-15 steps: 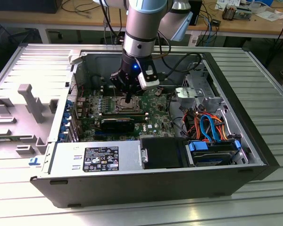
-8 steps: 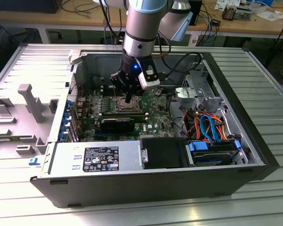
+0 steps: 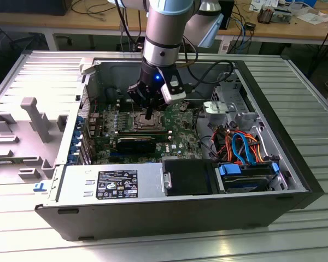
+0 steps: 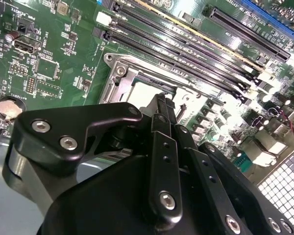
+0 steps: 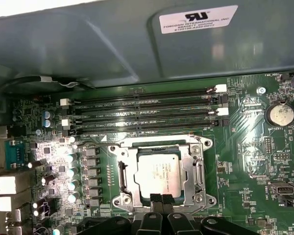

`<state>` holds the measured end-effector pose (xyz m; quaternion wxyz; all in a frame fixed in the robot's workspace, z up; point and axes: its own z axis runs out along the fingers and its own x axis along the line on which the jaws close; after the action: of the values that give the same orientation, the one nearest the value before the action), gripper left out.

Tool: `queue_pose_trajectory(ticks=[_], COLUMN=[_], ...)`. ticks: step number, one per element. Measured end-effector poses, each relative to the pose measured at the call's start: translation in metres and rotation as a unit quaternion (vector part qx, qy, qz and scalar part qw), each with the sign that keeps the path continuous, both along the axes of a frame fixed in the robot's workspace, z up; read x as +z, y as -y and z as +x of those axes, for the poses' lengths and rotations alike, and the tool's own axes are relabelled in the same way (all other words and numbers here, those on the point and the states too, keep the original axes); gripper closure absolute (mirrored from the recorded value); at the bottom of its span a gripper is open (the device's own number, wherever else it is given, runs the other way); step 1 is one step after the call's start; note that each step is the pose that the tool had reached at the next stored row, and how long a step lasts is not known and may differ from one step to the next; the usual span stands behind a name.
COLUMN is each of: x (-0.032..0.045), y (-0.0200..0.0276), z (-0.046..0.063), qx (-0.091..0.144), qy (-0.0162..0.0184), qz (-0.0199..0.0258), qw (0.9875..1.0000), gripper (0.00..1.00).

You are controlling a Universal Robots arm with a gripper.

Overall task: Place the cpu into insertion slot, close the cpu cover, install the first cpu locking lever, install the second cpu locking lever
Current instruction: 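Install the first cpu locking lever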

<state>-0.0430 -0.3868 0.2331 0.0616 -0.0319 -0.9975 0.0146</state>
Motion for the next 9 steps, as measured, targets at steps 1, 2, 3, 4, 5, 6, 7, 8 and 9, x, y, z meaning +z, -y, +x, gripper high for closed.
queue_pose_trajectory(ticks=[1, 2, 3, 4, 5, 6, 7, 8, 9], x=[0.0, 0.0, 0.0, 0.0, 0.0, 0.0, 0.0, 0.0, 0.0], y=[0.0, 0.0, 0.0, 0.0, 0.0, 0.0, 0.0, 0.0, 0.0], z=[0.0, 0.0, 0.0, 0.0, 0.0, 0.0, 0.0, 0.0, 0.0], qx=[0.002, 0.003, 0.004, 0.005, 0.006, 0.008, 0.009, 0.01, 0.01], qy=[0.0, 0.0, 0.0, 0.0, 0.0, 0.0, 0.0, 0.0, 0.0], qz=[0.0, 0.0, 0.0, 0.0, 0.0, 0.0, 0.0, 0.0, 0.0], qw=[1.0, 1.0, 1.0, 1.0, 1.0, 1.0, 1.0, 1.0, 0.9999], gripper=[0.89, 0.89, 0.89, 0.89, 0.89, 0.89, 0.89, 0.89, 0.89])
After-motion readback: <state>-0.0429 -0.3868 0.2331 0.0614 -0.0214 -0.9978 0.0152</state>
